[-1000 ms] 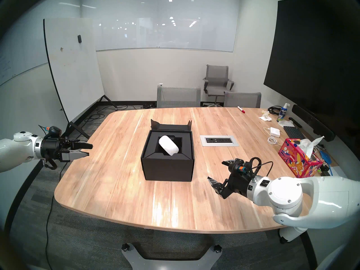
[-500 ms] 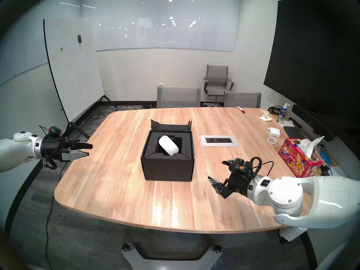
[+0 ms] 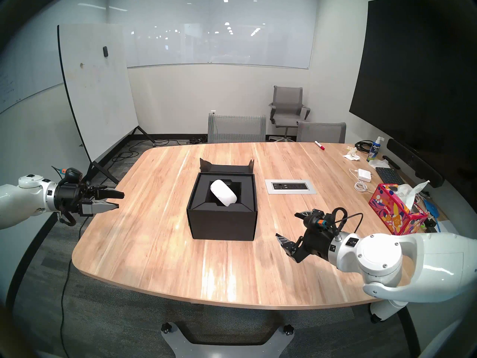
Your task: Open the box and place the mouse inside
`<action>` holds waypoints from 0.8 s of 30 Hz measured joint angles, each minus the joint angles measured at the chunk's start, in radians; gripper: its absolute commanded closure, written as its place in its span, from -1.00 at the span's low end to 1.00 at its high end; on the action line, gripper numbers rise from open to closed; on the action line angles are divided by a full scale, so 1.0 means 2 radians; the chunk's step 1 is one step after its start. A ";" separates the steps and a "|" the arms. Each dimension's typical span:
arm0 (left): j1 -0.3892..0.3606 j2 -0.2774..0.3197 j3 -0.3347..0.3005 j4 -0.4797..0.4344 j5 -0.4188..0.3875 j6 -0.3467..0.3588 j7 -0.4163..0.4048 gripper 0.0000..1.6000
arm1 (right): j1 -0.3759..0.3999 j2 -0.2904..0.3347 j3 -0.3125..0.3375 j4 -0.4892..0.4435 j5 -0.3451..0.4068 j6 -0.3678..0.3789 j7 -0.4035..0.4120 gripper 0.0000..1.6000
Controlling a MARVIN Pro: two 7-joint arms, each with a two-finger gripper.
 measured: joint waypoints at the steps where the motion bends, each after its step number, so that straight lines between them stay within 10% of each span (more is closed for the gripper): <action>1: 0.000 0.001 0.000 -0.003 0.001 -0.001 0.003 -1.00 | 0.001 0.000 -0.001 0.000 0.000 0.000 0.000 -1.00; 24: 0.000 -0.001 0.001 -0.076 0.035 -0.024 0.072 -1.00 | 0.023 0.000 -0.019 -0.001 0.001 -0.001 0.002 -1.00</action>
